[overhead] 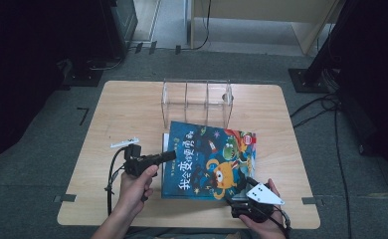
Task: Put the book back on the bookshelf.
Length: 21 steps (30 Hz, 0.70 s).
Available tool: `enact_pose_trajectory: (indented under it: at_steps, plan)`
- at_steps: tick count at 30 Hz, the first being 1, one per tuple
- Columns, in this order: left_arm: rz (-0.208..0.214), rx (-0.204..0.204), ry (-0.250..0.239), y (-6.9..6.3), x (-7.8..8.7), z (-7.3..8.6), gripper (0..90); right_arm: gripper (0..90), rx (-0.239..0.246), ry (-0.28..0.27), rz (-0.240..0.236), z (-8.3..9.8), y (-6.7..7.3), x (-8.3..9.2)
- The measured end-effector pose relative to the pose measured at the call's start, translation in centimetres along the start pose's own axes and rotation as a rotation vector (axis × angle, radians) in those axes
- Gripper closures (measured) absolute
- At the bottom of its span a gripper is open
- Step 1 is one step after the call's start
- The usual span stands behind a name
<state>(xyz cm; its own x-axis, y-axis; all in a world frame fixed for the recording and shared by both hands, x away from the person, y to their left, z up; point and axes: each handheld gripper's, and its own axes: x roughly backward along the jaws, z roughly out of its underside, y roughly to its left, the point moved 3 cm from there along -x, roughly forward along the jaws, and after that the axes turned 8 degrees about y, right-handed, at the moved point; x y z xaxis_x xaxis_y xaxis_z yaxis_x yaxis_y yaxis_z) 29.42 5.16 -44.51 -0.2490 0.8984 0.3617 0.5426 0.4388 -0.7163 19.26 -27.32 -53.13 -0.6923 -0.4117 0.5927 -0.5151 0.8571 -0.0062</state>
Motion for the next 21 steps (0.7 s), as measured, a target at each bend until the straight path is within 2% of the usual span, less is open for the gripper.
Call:
enact_pose_trajectory:
  at_steps: [2, 3, 4, 5, 9, 10, 12, 13, 16, 17, 18, 21]
  plan:
    - [0.000, -0.001, 0.000, 0.0, 0.0, 0.0, 85.9, 5.1, -0.002, 0.006, 0.000, 0.0, 0.0, 0.1]
    - [0.002, -0.002, 0.001, -0.1, 0.0, -0.1, 85.9, 4.3, -0.003, 0.015, -0.020, -0.1, 0.1, 0.2]
    - [0.004, -0.002, 0.002, -0.2, 0.0, -0.1, 86.0, 0.2, 0.014, 0.031, -0.049, 0.0, 0.2, 0.3]
    - [0.003, 0.000, 0.000, -0.2, 0.0, -0.1, 86.2, 0.0, 0.040, 0.054, -0.038, 0.1, 0.5, 0.1]
    - [0.008, 0.009, -0.002, -0.2, -0.1, -0.2, 86.5, 0.0, 0.194, 0.084, 0.076, 0.5, 2.1, -0.5]
    - [0.009, 0.010, -0.005, -0.3, -0.1, -0.2, 86.5, 0.0, 0.194, 0.084, 0.076, 0.5, 2.1, -0.5]
    - [0.008, 0.006, -0.002, -0.3, -0.1, -0.1, 86.5, 0.0, 0.254, 0.086, 0.141, 0.5, 2.8, -0.9]
    - [0.011, 0.006, -0.003, -0.4, -0.1, -0.1, 86.6, 0.0, 0.299, 0.076, 0.187, 0.6, 3.4, -1.2]
    - [0.013, 0.006, -0.004, -0.6, -0.1, -0.1, 86.6, 0.0, 0.337, 0.057, 0.216, 0.5, 4.0, -1.5]
    - [0.013, 0.006, -0.004, -0.6, -0.1, -0.1, 86.6, 0.0, 0.337, 0.057, 0.216, 0.5, 4.0, -1.5]
    - [0.011, 0.002, -0.003, -0.7, -0.2, -0.2, 86.6, 0.0, 0.333, 0.041, 0.237, 0.3, 4.1, -1.7]
    - [0.008, 0.002, -0.002, -0.8, -0.3, -0.2, 86.7, 6.8, 0.337, 0.007, 0.279, 0.1, 4.1, -1.9]
